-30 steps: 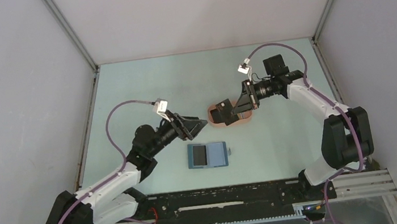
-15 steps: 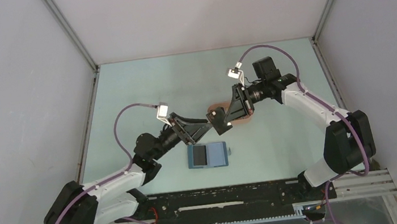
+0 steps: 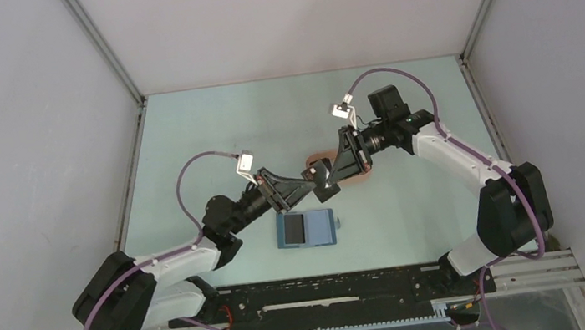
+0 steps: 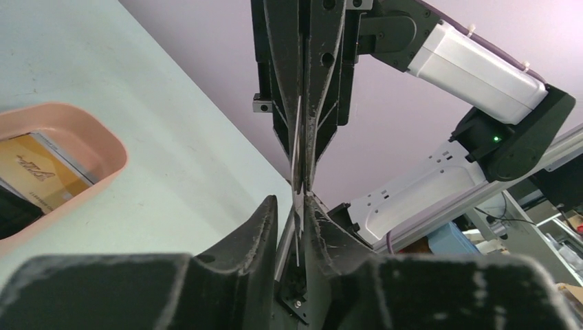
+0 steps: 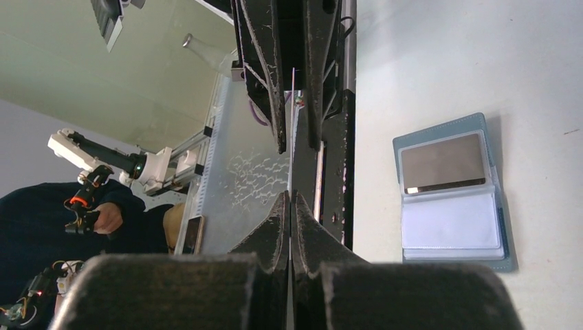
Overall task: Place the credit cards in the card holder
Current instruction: Insert the credit card into the card holder.
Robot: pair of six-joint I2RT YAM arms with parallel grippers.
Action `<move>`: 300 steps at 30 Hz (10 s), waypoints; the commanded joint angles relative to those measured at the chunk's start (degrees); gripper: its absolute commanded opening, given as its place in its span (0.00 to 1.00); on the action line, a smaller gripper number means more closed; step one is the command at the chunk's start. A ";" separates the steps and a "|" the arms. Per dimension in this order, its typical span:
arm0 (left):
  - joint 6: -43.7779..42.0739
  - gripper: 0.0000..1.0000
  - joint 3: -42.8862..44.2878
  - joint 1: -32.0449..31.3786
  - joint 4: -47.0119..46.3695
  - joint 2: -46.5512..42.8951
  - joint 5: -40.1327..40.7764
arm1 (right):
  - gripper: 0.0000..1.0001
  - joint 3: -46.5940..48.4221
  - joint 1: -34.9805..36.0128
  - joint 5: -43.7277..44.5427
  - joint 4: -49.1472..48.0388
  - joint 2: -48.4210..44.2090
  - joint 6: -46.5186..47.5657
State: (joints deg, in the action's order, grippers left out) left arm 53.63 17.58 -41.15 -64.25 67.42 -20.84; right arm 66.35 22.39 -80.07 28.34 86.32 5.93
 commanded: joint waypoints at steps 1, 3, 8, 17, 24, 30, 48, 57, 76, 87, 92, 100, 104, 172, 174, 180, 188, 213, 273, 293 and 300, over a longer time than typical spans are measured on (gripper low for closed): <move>0.70 0.20 3.16 -0.42 -4.43 0.21 -2.08 | 0.00 0.19 0.54 -0.63 -0.12 -0.13 0.98; 0.56 0.06 2.99 -0.40 -4.48 0.13 -2.44 | 0.00 0.19 0.60 -0.50 -0.08 -0.02 1.16; 0.17 0.00 0.42 0.16 -4.40 -0.88 -1.63 | 0.27 0.23 0.51 1.28 1.18 -0.80 3.27; -1.89 0.00 -6.51 6.26 12.87 -9.04 -7.79 | 0.65 0.62 -4.21 15.34 11.66 -7.99 21.64; -15.37 0.00 -2.54 7.86 49.72 -18.96 -3.90 | 0.49 -10.35 8.82 31.12 7.19 -14.22 40.67; -16.11 0.00 -0.97 11.25 51.42 -14.78 -6.35 | 0.38 -11.94 22.23 46.13 -0.77 -8.13 41.30; -13.94 0.00 -1.78 14.24 41.74 -5.12 -10.47 | 0.34 -11.24 30.25 62.35 -5.30 7.88 40.06; -13.86 0.00 -1.88 14.34 39.29 -2.16 -11.29 | 0.31 -11.24 30.25 64.89 -3.59 9.25 41.78; -12.23 0.00 -2.95 14.43 33.26 4.52 -12.84 | 0.30 -10.91 30.51 64.52 -2.59 8.78 41.53; -10.19 0.00 -4.37 14.43 29.04 8.40 -14.11 | 0.30 -10.89 30.61 64.60 -2.52 8.87 41.36; -7.18 0.00 -6.27 14.50 24.35 10.51 -14.84 | 0.30 -10.91 30.69 64.75 -2.50 8.86 41.35; -1.76 0.00 -10.20 14.87 14.38 13.83 -13.60 | 0.30 -10.89 30.78 64.87 -2.54 8.84 41.26; -0.52 0.00 -11.85 14.87 10.62 15.01 -12.49 | 0.30 -10.55 30.85 64.87 -2.15 8.97 41.09; 7.53 0.00 -10.81 5.51 25.49 11.25 -0.76 | 0.41 -9.83 32.93 66.05 -2.05 8.92 39.00; 8.72 0.00 -11.05 5.38 23.43 12.33 -0.70 | 0.41 -9.83 32.98 66.10 -2.10 8.86 38.99; 10.71 0.00 -11.95 5.30 20.27 13.19 0.56 | 0.41 -9.88 33.15 66.01 -2.07 8.86 38.89; 11.72 0.00 -11.88 5.29 16.88 16.09 0.72 | 0.45 -9.83 33.33 66.19 -2.33 8.39 38.31; 13.37 0.07 -10.05 4.90 8.10 26.30 -1.56 | 0.05 -5.47 43.80 57.92 -5.95 5.95 43.54; 5.56 0.43 -7.16 4.98 26.97 12.57 1.98 | 0.39 -4.56 22.13 41.82 3.28 4.38 23.14; 1.79 0.23 -1.37 4.85 34.45 10.93 2.39 | 0.41 1.29 13.35 39.77 2.63 18.91 5.38; 1.83 0.21 -0.21 4.88 32.68 14.43 1.77 | 0.42 2.10 12.86 40.45 3.37 21.78 5.35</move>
State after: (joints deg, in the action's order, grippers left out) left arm 56.93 14.81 -36.14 -29.93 80.18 -18.68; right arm 66.43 35.59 -40.21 31.92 107.26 12.53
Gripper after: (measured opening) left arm 0.214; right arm 0.416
